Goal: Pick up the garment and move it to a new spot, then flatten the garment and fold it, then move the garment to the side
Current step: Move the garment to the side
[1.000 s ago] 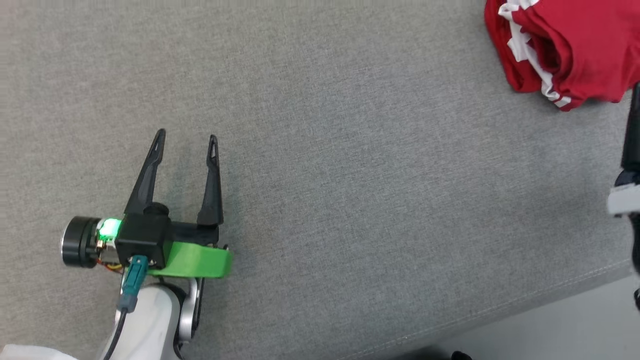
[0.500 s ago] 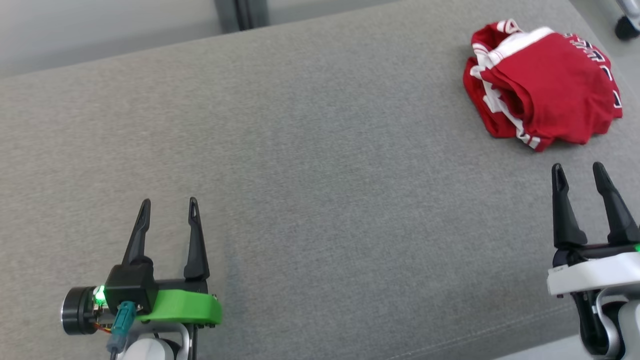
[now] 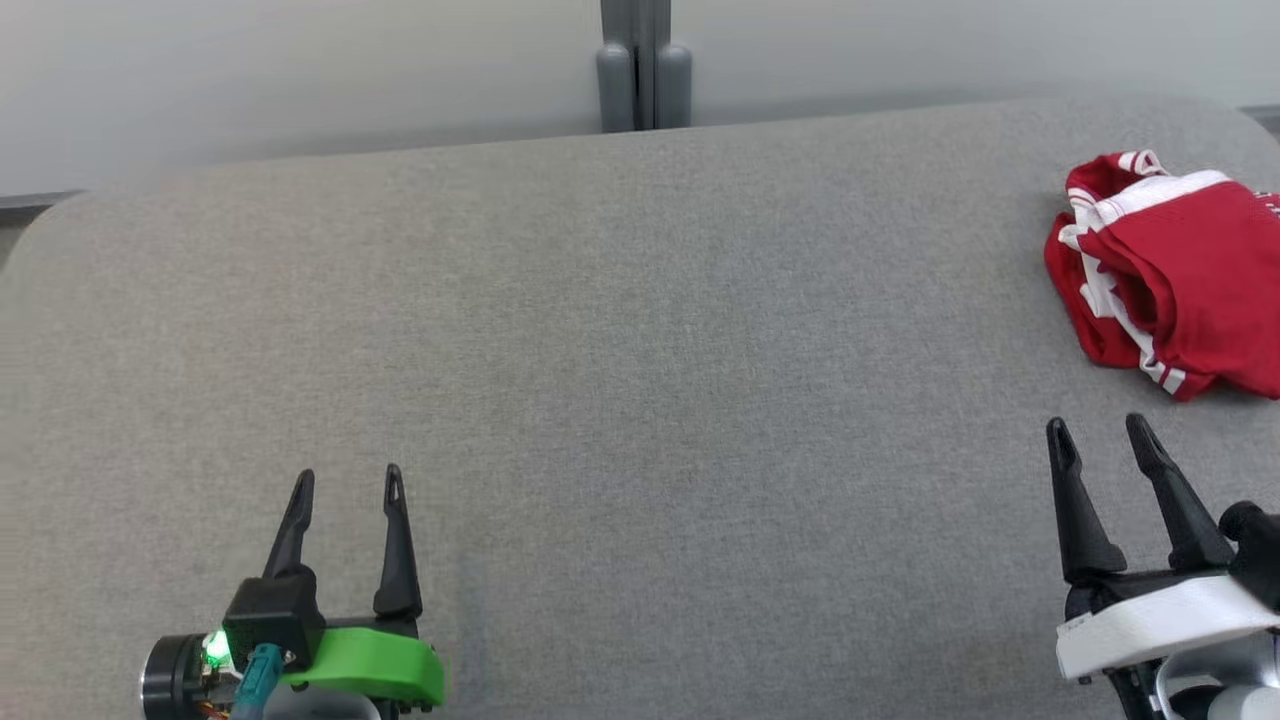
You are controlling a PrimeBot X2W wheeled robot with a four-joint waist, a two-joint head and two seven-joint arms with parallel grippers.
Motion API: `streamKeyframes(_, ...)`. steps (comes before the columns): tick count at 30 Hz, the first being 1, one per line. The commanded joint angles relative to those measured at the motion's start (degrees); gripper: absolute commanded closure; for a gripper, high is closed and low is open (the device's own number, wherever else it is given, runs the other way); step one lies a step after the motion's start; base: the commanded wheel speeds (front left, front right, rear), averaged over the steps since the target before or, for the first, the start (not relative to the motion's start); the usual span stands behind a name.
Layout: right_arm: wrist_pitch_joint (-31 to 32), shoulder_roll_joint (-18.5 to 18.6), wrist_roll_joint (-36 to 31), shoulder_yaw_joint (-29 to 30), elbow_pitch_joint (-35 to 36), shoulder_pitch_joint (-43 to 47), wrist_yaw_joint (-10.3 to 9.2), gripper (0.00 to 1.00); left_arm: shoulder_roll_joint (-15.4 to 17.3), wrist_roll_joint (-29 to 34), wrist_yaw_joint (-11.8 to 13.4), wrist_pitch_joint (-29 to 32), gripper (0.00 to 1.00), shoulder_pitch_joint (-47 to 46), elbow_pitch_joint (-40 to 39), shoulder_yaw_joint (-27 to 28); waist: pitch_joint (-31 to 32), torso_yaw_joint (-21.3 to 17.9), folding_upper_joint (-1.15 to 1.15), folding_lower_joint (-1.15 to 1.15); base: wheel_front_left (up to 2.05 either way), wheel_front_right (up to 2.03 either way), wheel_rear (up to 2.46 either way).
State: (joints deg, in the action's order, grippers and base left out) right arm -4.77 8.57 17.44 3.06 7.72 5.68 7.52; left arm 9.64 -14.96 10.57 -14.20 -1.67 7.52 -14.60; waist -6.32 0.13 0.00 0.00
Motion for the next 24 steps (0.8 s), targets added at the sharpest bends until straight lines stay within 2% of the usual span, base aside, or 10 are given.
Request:
streamKeyframes(1, 0.44, -0.27, -0.26, -0.03, 0.44, 1.16, -0.06, 0.0, 0.15, -0.56, -0.25, -0.4, 0.0, 1.08, 0.31, 0.16, 2.39, 1.58, 0.0, 0.0, 0.0, 0.0, 0.0)
streamKeyframes(12, 2.98, -0.62, -2.2, 0.05, 2.55, 4.46, -0.07, 0.0, 0.4, -1.49, -1.1, -0.5, 0.0, 2.74, 2.7, -0.51, 5.55, 0.77, 0.0, 0.0, 0.0, 0.0, 0.0)
streamKeyframes(24, 4.1, -0.88, -2.54, 0.21, 3.97, 5.08, -0.07, 0.0, 0.64, -1.97, -1.15, -0.45, 0.0, 2.41, 4.32, -0.97, 6.09, 0.94, 0.0, 0.0, 0.0, 0.0, 0.0)
